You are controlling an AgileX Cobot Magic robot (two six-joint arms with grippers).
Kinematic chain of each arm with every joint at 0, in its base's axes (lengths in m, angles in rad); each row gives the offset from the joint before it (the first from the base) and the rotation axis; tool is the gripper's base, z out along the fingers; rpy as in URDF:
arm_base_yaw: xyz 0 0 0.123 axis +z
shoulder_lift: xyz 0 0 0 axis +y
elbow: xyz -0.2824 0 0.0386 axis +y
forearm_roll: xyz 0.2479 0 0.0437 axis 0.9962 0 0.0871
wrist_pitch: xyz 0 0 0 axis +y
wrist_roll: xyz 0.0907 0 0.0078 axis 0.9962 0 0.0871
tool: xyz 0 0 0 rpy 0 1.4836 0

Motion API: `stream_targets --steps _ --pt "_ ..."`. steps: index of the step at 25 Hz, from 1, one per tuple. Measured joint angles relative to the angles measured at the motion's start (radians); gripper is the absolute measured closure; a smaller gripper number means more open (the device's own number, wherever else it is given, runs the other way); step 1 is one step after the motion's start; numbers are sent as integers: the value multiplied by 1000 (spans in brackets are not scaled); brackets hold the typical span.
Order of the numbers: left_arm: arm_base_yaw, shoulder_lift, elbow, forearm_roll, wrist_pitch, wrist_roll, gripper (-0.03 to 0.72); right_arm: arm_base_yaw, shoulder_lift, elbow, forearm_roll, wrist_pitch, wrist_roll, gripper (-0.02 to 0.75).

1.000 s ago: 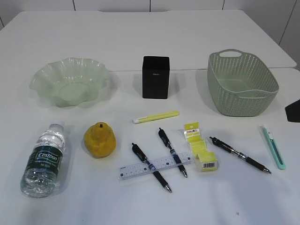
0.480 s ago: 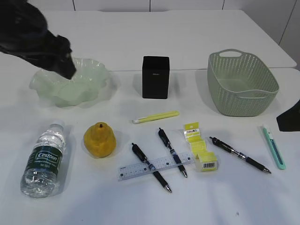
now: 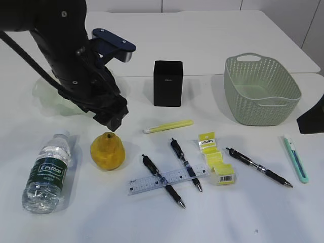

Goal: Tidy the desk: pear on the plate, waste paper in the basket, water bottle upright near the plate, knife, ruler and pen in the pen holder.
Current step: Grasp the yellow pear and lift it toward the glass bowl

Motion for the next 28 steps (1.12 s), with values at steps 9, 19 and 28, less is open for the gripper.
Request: stream_targets --steps 9,19,28 --pt "-1 86 0 31 -22 -11 128 0 23 -2 0 18 6 346" --pt "-4 127 0 32 -48 -11 128 0 45 -2 -2 22 10 346" --pt "-4 167 0 32 -51 -11 132 0 45 -2 -2 22 14 346"
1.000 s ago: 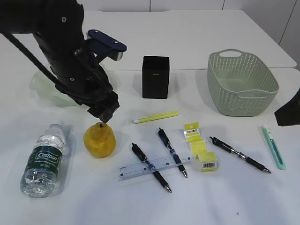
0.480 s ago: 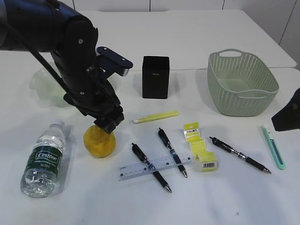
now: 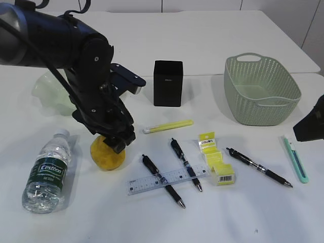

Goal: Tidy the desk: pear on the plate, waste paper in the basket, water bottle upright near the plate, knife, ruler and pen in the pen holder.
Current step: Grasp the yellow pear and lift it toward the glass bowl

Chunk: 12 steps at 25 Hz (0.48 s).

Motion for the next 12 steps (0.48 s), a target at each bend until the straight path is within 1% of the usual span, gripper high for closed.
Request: stream_targets --steps 2,12 --pt "0 0 -2 0 -2 0 145 0 0 0 0 0 0 346" --pt "0 20 -5 2 -1 0 278 0 0 0 0 -2 0 346"
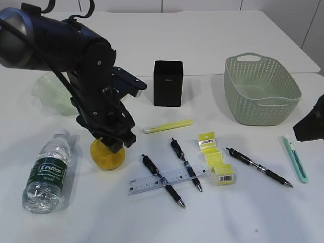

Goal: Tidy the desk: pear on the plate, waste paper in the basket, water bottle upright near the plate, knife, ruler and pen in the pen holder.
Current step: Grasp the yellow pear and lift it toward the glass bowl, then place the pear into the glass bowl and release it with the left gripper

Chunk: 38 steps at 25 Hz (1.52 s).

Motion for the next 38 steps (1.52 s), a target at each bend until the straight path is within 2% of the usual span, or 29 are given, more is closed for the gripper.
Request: stream_targets --steps 6,9,17,29,34,38 --pt "0 0 -2 8 0 0 392 0 0 0 0 0 0 346" --pt "0 0 -2 8 2 0 422 0 0 0 0 0 0 346" --pt "0 -22 -34 35 9 0 428 0 0 0 0 0 0 346" --pt "9 -65 -299 88 95 -2 428 0 0 0 0 0 0 346" --pt "65 -65 -335 102 87 -62 428 0 0 0 0 -1 0 346" --pt "164 -65 -336 74 52 -82 428 0 0 0 0 -1 0 346"
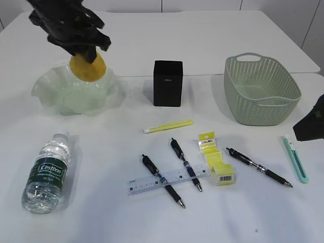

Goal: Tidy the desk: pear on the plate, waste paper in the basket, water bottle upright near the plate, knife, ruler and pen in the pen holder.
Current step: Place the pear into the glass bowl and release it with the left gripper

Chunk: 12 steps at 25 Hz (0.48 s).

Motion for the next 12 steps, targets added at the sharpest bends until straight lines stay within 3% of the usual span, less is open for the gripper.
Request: stream_targets --steps 6,12 --pt "152 0 -2 -116 -96 -2 428 0 0 0 -4 0 0 346" --pt "226 62 -20 -158 -155 -4 428 0 0 0 -8 4 0 346"
